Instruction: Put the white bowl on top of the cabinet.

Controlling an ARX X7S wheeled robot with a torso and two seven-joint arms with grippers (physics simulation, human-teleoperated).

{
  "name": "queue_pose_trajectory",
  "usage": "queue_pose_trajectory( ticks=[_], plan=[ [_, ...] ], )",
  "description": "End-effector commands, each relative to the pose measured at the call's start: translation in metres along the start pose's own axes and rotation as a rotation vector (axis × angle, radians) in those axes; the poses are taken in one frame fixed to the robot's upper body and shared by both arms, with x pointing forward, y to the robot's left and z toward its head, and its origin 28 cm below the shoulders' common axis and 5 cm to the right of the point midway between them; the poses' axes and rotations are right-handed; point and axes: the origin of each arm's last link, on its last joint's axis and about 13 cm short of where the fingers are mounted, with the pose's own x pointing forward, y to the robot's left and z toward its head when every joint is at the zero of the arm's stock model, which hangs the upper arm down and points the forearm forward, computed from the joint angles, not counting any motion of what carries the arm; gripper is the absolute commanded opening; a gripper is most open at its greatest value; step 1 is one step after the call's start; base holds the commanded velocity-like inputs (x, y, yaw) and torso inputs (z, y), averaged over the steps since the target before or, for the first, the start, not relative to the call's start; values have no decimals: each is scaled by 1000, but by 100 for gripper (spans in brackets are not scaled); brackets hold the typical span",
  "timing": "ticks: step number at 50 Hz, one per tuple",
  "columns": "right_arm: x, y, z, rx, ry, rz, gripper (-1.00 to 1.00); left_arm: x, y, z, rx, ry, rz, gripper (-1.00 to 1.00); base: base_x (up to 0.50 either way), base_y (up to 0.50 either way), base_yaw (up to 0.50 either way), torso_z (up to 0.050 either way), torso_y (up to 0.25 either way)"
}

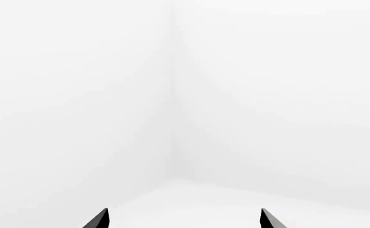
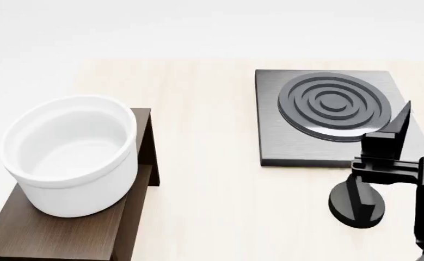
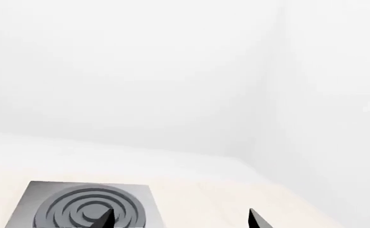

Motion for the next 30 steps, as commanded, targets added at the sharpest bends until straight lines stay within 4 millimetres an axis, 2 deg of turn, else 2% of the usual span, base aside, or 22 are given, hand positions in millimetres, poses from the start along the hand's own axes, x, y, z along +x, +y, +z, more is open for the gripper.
queue_pose_trajectory(
  ticks=[1, 30],
  plan=[
    [-5, -11, 13, 4, -39, -46, 100, 0, 2, 5, -7, -12, 5, 100, 0, 0, 0, 0, 0],
    [-17, -31, 30, -6, -97, -123, 100, -2, 9, 22, -35, -51, 23, 100, 0, 0, 0, 0, 0]
  ],
)
